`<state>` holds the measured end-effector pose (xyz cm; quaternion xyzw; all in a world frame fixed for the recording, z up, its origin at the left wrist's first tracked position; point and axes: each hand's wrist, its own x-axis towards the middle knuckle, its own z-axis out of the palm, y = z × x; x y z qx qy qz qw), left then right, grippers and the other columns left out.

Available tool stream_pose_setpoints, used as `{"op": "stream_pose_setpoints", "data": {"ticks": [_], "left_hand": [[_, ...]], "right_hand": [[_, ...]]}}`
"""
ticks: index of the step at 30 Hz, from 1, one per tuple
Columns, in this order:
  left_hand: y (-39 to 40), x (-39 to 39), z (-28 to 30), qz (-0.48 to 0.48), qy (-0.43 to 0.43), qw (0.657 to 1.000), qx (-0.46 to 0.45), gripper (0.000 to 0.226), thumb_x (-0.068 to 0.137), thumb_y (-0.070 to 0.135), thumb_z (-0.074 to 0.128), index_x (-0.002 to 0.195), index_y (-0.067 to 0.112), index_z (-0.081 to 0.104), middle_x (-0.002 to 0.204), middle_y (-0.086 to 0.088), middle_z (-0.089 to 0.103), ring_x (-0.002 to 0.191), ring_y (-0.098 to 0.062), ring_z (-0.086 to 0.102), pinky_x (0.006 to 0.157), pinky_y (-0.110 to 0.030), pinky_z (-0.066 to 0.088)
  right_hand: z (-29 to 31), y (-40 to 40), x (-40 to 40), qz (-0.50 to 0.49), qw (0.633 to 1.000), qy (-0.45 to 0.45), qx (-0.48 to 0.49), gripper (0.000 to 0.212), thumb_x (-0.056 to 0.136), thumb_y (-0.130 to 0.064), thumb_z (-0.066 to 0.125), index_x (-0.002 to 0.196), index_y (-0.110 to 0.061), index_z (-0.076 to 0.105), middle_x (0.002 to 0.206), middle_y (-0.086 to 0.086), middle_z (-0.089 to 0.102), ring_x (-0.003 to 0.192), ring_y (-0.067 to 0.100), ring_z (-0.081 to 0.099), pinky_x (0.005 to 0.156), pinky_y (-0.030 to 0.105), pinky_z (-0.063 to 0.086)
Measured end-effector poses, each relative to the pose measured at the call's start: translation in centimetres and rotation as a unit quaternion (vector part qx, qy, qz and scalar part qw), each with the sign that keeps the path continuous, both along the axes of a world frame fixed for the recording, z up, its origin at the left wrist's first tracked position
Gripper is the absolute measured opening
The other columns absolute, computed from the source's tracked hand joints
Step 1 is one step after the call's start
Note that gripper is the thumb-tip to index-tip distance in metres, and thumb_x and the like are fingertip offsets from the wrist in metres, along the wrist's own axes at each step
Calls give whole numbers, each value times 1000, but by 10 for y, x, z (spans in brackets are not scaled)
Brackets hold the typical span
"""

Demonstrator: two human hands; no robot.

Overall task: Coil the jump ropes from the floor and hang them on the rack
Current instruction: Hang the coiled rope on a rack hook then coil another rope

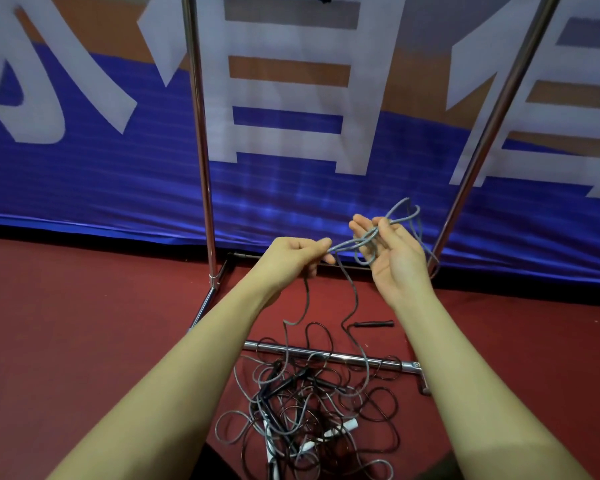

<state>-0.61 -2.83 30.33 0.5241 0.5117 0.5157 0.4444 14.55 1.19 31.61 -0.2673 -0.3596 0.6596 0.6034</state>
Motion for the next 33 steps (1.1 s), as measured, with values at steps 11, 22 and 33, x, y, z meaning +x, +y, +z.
{"op": "stream_pose_setpoints", "data": {"ticks": [11,22,33], "left_hand": [[-5,-10,-9,81,150,985,20,25,90,24,63,67,17,65,63,7,59,58,5,48,60,-11,35],[-3,-5,-23,91,168,981,4,26,95,23,55,72,15,62,70,-3,59,62,-5,48,58,-14,34],[-3,16,-17,-85,-13,996,-20,42,96,18,52,138,14,45,134,4,52,125,-3,46,101,-13,35]], "right_hand": [[6,-6,8,35,999,31,-4,25,103,-12,32,86,-12,49,96,14,73,104,19,65,96,31,45],[17,-12,10,17,995,95,-22,27,104,-15,28,85,-12,47,90,15,73,88,26,72,78,43,54],[17,-8,4,74,988,125,-57,29,105,-21,26,88,-12,47,91,14,73,86,23,72,75,33,59]]}}
